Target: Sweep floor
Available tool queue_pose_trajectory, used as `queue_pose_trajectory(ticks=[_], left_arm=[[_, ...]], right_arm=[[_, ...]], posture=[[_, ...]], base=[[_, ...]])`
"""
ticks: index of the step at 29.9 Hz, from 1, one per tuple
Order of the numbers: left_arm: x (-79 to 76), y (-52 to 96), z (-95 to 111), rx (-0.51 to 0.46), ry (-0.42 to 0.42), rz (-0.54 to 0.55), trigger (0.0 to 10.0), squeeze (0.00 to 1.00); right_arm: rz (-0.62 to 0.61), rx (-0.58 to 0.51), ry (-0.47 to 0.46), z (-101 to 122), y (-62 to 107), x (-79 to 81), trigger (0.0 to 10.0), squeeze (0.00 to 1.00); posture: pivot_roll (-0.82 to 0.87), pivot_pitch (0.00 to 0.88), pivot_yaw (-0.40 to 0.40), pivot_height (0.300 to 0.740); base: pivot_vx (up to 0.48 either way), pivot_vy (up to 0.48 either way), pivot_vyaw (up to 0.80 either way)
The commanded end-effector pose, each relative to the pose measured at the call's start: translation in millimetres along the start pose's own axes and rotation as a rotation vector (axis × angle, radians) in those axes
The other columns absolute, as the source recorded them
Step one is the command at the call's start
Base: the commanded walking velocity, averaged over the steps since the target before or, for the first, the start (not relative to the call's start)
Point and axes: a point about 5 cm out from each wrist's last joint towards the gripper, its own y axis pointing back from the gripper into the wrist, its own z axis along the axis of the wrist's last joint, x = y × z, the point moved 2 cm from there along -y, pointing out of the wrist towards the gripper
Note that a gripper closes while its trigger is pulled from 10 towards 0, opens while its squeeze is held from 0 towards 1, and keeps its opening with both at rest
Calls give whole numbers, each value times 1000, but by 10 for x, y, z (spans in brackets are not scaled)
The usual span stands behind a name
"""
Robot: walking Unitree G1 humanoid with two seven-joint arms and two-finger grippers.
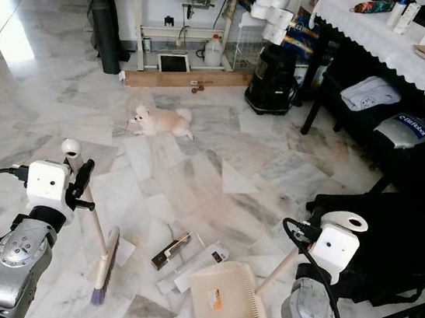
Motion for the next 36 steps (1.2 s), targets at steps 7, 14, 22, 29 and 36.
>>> queue_pose_trajectory(ticks=[7,14,22,29,36], left_arm=[[5,-51,119,-64,-9,-10,10000,0],[7,-57,121,-64,-9,-6,10000,0],[4,-61,125,-66,-7,-7,10000,0],[-6,-63,124,-66,-5,-9,10000,0],[-6,-63,123,-65,-6,-9,10000,0]], right_arm=[[-1,-50,-4,96,-44,8,10000,0],[1,-51,-5,99,-53,11,10000,0],[2,-51,-6,104,-58,17,10000,0],[1,-52,-5,107,-60,13,10000,0],[1,-52,-4,107,-61,11,10000,0]], posture=[[41,0,-17,740],[42,0,-20,740],[39,0,-22,740],[36,0,-21,740],[37,3,-22,740]], base=[[0,0,0],[0,0,0],[0,0,0],[0,0,0],[0,0,0]])
